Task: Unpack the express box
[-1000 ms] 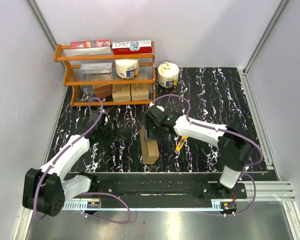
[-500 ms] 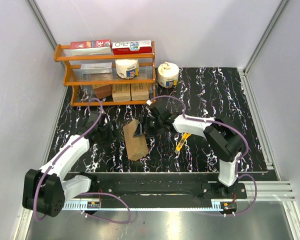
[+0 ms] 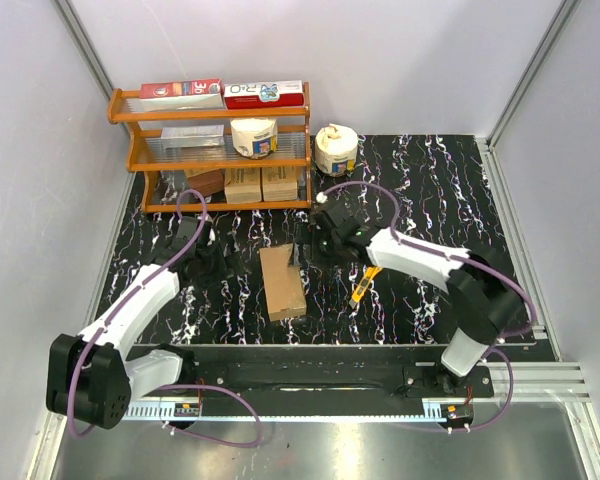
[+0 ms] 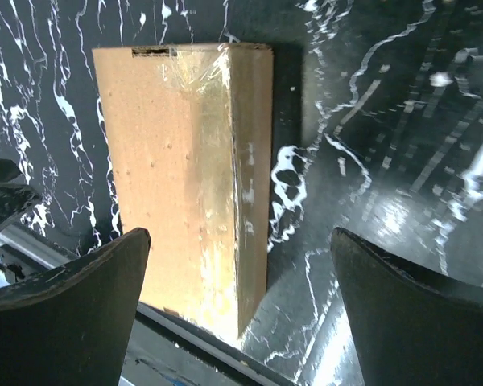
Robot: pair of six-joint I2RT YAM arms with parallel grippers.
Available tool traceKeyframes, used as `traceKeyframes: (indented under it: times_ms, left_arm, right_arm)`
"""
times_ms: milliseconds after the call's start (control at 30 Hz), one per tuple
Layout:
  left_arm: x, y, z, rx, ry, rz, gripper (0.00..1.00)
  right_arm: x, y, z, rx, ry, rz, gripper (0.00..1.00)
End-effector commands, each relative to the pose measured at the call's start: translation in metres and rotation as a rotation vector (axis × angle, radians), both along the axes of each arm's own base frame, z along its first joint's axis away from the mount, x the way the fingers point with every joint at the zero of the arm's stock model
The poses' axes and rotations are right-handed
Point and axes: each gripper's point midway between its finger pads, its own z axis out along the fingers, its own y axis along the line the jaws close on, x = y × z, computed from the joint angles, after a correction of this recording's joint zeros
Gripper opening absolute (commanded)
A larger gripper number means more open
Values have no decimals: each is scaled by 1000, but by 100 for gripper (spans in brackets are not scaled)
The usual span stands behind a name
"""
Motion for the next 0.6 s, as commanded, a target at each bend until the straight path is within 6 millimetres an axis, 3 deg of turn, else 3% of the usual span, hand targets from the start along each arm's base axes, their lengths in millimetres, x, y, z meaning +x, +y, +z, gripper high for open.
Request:
traceKeyframes:
  times_ms: [0, 200, 400, 567]
  left_arm:
    - [19, 6, 27, 29, -114, 5, 99]
    - [23, -3, 44, -18, -189, -48, 99]
    - [25, -31, 61, -147, -243, -153, 95]
    - [27, -49, 78, -243, -255, -157, 93]
  right_arm:
    - [19, -47, 47, -134, -156, -167, 100]
    - [8, -125, 40, -371, -117, -442, 90]
    - [-6, -153, 15, -419, 10, -488, 67]
    - [-5, -176, 3, -448, 70, -542, 62]
